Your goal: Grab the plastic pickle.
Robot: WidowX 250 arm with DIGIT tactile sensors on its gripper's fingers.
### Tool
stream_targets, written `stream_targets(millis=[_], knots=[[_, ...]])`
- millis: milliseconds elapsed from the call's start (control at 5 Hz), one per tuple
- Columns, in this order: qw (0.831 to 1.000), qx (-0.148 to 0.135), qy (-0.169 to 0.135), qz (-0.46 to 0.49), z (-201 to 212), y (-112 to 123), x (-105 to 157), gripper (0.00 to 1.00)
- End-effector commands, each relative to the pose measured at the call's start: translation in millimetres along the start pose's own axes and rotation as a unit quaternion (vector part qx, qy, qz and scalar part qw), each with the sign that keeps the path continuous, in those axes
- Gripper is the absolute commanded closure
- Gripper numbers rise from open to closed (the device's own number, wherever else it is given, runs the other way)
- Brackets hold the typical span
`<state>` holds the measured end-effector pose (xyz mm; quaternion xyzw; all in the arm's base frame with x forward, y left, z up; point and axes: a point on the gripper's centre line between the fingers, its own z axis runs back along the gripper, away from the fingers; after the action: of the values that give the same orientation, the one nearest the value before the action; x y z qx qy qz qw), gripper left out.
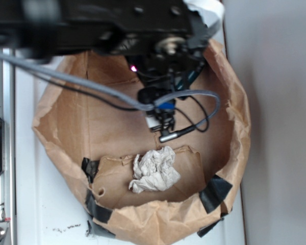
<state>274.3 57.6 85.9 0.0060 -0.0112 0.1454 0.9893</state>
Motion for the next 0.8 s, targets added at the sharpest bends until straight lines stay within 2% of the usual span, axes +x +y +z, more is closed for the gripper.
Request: stream_targets(millis=[0, 200, 600], knots=[[0.996, 0.009, -0.028, 0.087, -1.1, 19.9, 29.2, 0.0], [0.985, 0.034, -0.037, 0.167, 0.8, 27.6, 34.3, 0.0], [0.985, 0.034, -0.037, 0.167, 0.8, 27.6, 34.3, 0.0]])
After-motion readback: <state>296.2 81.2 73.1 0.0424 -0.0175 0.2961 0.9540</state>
